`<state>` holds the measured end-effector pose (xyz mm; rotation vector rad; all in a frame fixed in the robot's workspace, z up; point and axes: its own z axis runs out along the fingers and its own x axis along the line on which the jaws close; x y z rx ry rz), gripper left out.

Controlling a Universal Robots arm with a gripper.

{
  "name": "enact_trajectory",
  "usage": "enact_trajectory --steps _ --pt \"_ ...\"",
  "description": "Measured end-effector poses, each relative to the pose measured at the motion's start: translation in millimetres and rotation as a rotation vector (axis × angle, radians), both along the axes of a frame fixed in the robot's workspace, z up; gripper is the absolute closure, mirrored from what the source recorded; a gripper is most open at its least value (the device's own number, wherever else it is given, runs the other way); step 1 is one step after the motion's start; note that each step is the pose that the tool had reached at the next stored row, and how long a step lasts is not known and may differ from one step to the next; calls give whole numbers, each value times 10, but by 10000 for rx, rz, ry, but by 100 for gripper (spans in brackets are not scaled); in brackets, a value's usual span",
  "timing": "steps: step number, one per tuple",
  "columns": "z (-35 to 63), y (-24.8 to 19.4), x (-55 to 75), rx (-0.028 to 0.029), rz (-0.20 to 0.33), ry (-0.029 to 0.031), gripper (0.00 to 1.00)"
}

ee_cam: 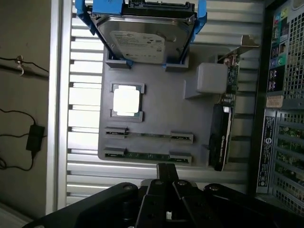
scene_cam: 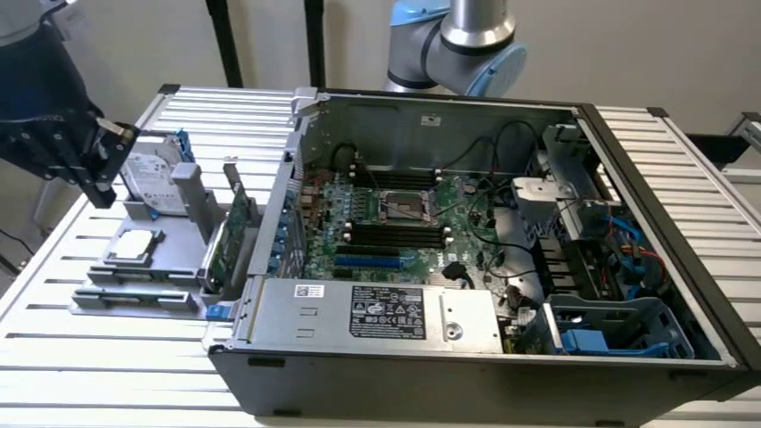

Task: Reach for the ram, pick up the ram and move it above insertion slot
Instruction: 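Reach for the ram, then pick up the ram and move it above insertion slot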

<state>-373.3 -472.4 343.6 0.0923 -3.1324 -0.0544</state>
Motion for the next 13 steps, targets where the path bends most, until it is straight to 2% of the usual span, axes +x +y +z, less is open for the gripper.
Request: enact_trajectory --steps 13 --pt "-38 0 0 0 2371 1 89"
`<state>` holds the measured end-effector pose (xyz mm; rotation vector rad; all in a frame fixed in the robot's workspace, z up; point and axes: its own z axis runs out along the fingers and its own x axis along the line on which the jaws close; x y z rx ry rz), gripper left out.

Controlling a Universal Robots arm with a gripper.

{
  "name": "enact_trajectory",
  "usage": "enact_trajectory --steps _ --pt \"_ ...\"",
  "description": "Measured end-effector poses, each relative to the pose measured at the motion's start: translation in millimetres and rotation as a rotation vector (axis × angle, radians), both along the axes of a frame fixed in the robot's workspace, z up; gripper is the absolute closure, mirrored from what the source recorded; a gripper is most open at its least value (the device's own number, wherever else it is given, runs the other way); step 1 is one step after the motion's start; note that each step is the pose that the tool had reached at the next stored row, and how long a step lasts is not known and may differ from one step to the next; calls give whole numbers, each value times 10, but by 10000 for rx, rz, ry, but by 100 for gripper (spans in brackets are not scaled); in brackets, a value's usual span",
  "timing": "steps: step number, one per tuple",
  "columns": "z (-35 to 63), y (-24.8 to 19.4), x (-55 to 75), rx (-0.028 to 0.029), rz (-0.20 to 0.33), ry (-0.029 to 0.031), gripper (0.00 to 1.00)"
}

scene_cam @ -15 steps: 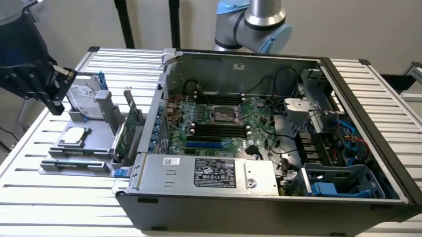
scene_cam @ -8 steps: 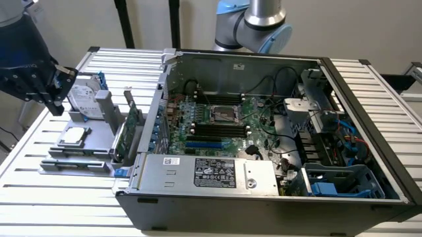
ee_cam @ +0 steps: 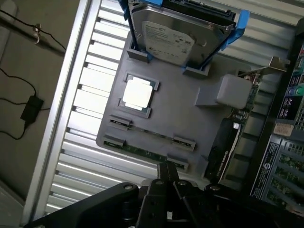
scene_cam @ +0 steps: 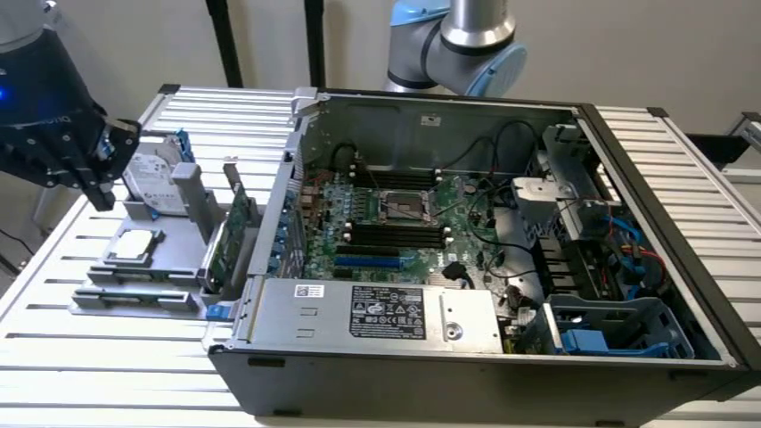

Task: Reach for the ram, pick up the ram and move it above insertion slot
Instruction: 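Pick up the ram and move it above insertion slot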

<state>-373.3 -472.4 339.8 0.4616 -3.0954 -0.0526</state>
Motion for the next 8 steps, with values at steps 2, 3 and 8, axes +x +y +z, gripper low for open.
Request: enact_trajectory --steps 2,3,8 --pt "-5 0 0 0 355 0 89" --pt "-9 0 0 0 550 0 89" --pt "-23 0 0 0 1450 0 89"
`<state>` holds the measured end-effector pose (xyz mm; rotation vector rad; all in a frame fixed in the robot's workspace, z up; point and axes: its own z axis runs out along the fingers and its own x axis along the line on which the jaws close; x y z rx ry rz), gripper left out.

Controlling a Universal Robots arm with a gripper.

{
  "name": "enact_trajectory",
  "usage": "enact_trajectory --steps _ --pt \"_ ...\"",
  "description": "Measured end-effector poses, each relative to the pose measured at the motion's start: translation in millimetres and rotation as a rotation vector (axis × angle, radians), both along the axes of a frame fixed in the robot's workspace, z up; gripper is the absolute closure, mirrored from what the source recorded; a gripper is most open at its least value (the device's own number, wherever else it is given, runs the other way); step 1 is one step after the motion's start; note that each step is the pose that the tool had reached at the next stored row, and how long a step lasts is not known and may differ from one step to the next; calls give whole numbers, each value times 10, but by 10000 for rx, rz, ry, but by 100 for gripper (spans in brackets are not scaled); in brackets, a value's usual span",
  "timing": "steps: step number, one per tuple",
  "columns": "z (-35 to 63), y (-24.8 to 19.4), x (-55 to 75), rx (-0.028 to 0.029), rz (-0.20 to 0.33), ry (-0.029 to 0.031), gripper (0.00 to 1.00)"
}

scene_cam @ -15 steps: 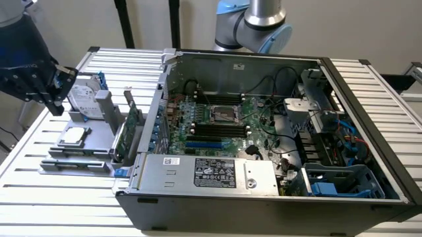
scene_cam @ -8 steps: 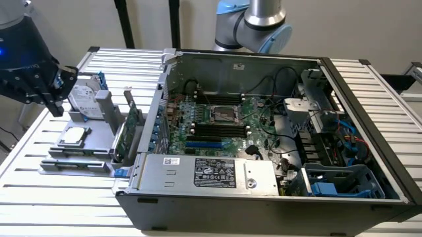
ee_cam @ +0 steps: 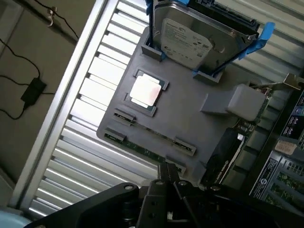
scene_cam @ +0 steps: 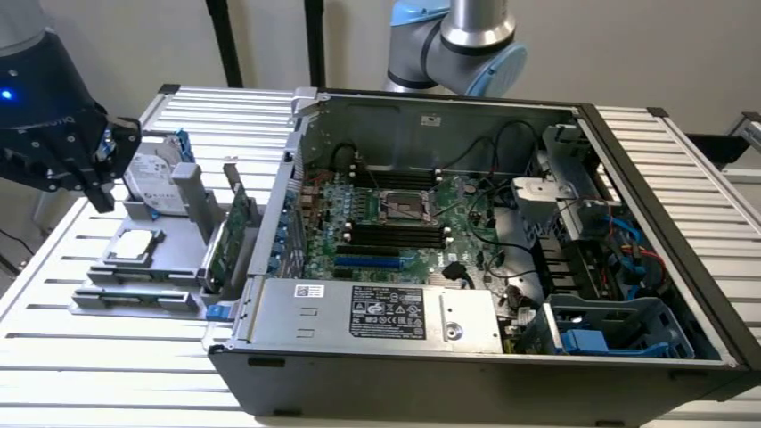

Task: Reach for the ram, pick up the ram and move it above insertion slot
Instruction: 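Pick up the ram and move it above insertion slot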

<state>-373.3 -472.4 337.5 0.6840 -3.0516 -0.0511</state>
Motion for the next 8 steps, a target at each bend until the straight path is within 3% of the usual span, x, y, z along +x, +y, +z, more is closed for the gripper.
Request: enact_trajectory --steps 8 --pt "-24 0 0 1 1467 0 89"
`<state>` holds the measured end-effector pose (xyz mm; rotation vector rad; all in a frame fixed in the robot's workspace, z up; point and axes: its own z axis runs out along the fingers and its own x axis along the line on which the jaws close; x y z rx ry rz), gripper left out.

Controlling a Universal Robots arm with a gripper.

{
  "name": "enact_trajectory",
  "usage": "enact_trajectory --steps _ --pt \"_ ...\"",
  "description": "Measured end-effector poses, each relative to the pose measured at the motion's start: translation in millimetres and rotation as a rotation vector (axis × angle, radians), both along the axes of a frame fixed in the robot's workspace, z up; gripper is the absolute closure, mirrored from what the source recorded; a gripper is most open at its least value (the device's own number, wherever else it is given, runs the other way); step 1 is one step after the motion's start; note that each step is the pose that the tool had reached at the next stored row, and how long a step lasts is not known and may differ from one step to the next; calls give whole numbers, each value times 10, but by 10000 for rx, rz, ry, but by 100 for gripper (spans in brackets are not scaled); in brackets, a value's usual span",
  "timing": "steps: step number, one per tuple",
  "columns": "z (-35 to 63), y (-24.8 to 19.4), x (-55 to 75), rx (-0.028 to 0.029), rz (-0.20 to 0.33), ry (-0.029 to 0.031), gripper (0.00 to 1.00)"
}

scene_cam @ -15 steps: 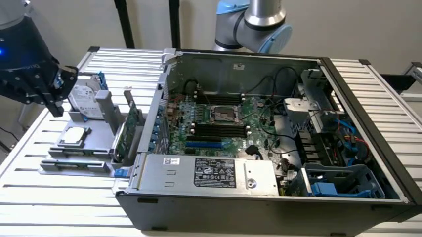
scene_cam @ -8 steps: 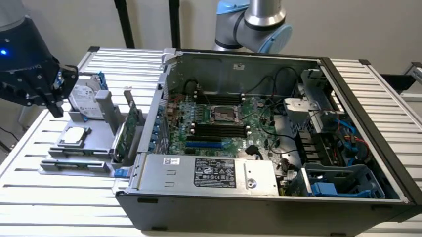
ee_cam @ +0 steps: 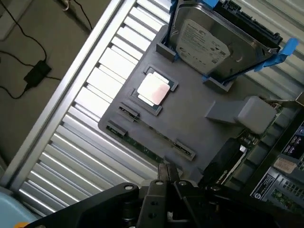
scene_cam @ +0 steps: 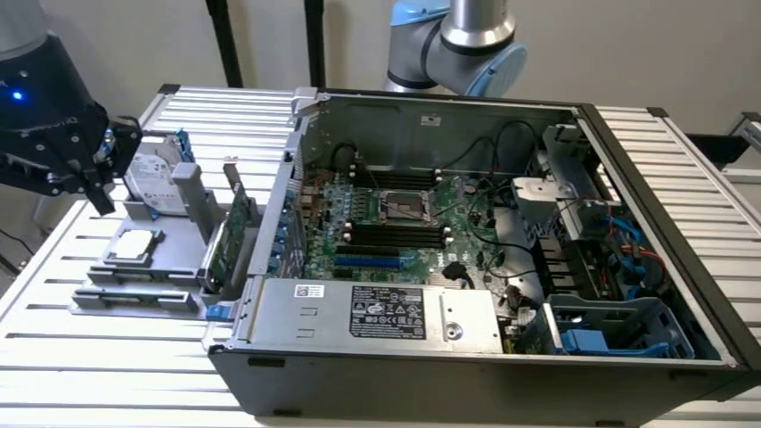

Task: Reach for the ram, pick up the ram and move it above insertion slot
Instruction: 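Pick up the ram and move it above insertion slot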

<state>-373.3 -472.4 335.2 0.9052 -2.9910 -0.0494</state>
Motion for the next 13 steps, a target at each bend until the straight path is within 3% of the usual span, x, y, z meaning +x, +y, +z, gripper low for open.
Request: enact_trajectory --steps 13 --pt "-40 0 0 -1 2353 1 89"
